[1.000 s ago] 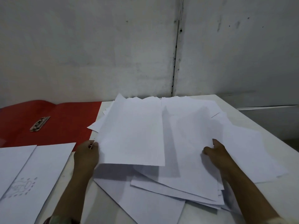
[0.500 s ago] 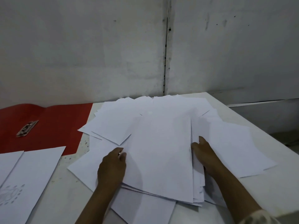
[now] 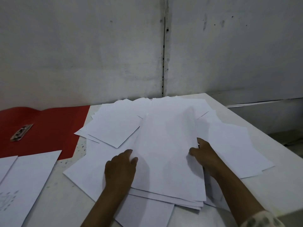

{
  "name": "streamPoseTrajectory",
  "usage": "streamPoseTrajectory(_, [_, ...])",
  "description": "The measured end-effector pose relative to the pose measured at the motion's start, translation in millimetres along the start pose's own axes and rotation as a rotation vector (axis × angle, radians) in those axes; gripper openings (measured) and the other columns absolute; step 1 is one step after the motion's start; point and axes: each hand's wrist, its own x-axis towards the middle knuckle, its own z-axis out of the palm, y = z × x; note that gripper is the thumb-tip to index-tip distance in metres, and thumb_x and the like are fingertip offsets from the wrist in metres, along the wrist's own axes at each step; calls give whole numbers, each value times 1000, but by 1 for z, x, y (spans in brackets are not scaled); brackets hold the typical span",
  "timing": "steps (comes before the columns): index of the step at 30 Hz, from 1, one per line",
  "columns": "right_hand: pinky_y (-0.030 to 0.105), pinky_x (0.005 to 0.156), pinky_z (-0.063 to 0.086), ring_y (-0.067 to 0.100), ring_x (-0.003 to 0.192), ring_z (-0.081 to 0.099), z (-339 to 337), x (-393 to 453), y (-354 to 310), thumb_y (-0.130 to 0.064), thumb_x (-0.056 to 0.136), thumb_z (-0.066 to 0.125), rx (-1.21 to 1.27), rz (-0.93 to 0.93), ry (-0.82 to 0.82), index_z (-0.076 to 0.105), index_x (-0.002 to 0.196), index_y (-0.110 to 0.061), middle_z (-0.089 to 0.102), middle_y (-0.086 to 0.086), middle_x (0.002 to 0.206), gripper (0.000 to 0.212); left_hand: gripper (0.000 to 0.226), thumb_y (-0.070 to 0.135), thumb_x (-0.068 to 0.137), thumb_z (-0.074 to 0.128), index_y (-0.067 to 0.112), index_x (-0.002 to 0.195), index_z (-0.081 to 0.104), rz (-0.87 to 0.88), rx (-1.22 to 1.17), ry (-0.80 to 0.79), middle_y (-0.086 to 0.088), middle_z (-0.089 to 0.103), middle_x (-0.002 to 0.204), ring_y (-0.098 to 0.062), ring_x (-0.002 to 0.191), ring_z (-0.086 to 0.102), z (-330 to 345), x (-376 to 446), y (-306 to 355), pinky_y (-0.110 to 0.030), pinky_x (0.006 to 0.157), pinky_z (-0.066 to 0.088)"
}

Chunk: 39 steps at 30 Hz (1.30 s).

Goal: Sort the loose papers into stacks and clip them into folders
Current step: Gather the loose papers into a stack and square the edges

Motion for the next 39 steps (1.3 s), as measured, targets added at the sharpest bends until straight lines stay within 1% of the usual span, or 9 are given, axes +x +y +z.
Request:
streamPoseTrajectory(6, [21,55,36,24,88,51,-5,4,7,2,87,42,-67,-23,115,48,125,-5,57,9,106,39,57,51,92,38,18,139,35,-45,64,-73,-6,44,139,-26,127,41,-2,21,-6,-38,103,34])
streamPoseTrajectory(10, [17,53,34,23,85,49,-8,6,13,3,87,41,-75,-43,177,46,126,-7,52,5,100,40,45,38,95,41,14,133,42,-27,236,34,-11,41,139,-28,124,41,0,40,-12,-38,99,37])
streamPoseTrajectory(15, [21,55,37,25,82,53,-9,9,17,2,85,43,-75,-30,188,50,120,-7,59,9,104,37,28,8,47,90,6,71,73,151,414,276,-26,65,98,-45,83,62,1,66,-32,-45,67,51])
streamPoseTrajectory(18, [24,57,39,25,84,53,-8,10,17,2,86,43,-63,-33,190,50,120,-7,59,8,104,36,35,3,44,90,9,75,75,189,457,397,-21,61,91,-38,82,52,-1,71,-33,-39,69,47])
streamPoseTrajectory(23, [25,59,38,25,86,53,-9,12,17,1,85,45,-53,-35,197,51,118,-8,59,8,104,35,45,-5,43,85,14,82,75,244,443,555,-19,45,127,-37,117,34,-4,80,-39,-41,83,25])
streamPoseTrajectory(27, [26,59,39,26,85,54,-9,13,17,1,85,45,-56,-36,198,52,114,-6,60,9,102,31,28,-1,45,85,11,67,75,400,481,512,-15,72,98,-35,99,65,2,84,-48,-42,85,28])
streamPoseTrajectory(30, [24,59,39,26,86,54,-9,13,17,0,85,45,-67,-36,187,52,117,-7,59,6,102,33,30,-5,42,87,7,66,74,436,361,515,-8,72,63,-24,59,70,3,85,-49,-43,80,44])
streamPoseTrajectory(33, [21,56,37,25,84,52,-10,13,16,0,86,45,-83,-33,175,51,115,-8,59,8,104,31,24,-6,48,86,1,67,74,436,160,491,-11,71,58,-22,41,64,-1,78,-44,-36,52,54])
streamPoseTrajectory(39, [17,54,34,20,75,49,-9,14,10,0,87,45,-106,-36,149,50,112,-8,54,5,98,27,18,-8,66,75,-8,84,71,364,-166,514,-19,73,79,-31,64,71,-9,45,-36,-35,70,52])
